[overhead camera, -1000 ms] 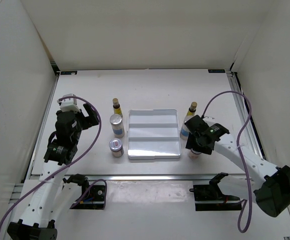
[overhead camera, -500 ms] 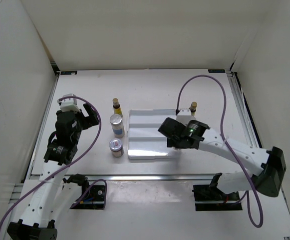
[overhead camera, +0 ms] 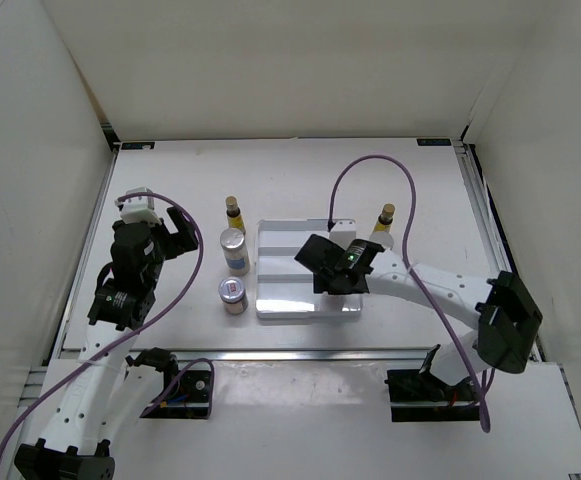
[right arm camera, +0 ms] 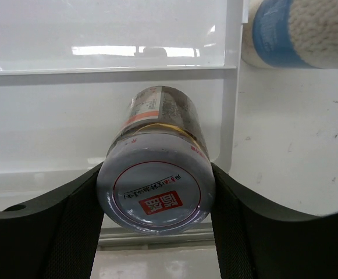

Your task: Organize the condiment bottles

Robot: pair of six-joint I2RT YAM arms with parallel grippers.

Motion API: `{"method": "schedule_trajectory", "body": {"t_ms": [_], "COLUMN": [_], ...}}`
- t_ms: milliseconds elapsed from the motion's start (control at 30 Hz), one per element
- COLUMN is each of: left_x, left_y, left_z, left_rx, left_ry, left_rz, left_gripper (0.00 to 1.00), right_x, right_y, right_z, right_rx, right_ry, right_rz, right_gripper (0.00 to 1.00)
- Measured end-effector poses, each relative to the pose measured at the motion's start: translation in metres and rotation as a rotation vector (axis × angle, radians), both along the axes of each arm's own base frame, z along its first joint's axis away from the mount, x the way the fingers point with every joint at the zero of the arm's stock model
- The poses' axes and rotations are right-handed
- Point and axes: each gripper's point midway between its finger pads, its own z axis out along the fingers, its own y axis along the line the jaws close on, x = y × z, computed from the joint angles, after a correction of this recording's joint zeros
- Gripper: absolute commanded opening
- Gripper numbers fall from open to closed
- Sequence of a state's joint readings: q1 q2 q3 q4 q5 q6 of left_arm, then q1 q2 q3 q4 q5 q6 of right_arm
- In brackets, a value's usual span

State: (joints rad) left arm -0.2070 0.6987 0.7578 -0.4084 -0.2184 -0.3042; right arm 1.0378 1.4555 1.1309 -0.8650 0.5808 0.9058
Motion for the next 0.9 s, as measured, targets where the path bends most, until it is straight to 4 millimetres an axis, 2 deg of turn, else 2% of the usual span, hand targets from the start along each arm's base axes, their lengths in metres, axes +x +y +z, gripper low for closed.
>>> {"method": "schedule_trajectory", "body": {"t_ms": [100,200,300,367,400,467,567,600,733,833,900], "left_x": [0.0,0.0,0.0,0.0,0.0,0.001,0.001,0.0,-0.004,-0.008,-0.012], "left_y": [0.0,0.0,0.0,-0.001,-0.002,-0.004,-0.007,-0.007,-0.009,-0.016,-0.024], "left_z": [0.0,0.0,0.0,0.0,-0.001,-0.001,-0.002,-0.002,0.004,0.006,0.001], "left_rx": [0.0,0.0,-0.001,-0.003,-0.005,-0.01,-0.017,-0.018,-0.024,-0.035,-0.058], "left_ry": [0.0,0.0,0.0,0.001,0.002,0.006,0.009,0.008,-0.014,-0.018,0.012], "left_rz": [0.0,0.0,-0.001,-0.004,-0.007,-0.018,-0.03,-0.033,-0.049,-0.091,-0.129], "left_gripper": [1.0,1.0,1.0,1.0,1.0,1.0,1.0,1.0,1.0,1.0,1.0], "right_x": [-0.001,-0.004,-0.003,-0.002,-0.001,-0.001,-0.001,-0.001,0.0,-0.001,-0.002], "right_y": [-0.001,-0.008,-0.012,-0.011,-0.012,-0.012,-0.011,-0.011,-0.015,-0.015,-0.009], "right_z": [-0.018,-0.034,-0.037,-0.037,-0.037,-0.038,-0.038,-0.038,-0.029,-0.012,0.005], "right_rx": [-0.016,-0.037,-0.03,-0.019,-0.015,-0.012,-0.009,-0.007,-0.009,-0.017,0.003], "right_ry": [0.041,0.081,0.094,0.099,0.1,0.101,0.1,0.099,0.063,0.016,-0.029], "right_rz": [-0.014,-0.038,-0.067,-0.081,-0.091,-0.095,-0.097,-0.1,-0.1,-0.084,-0.058], "right_gripper": [0.0,0.05,0.09,0.2,0.4,0.65,0.96,1.0,1.0,1.0,1.0]}}
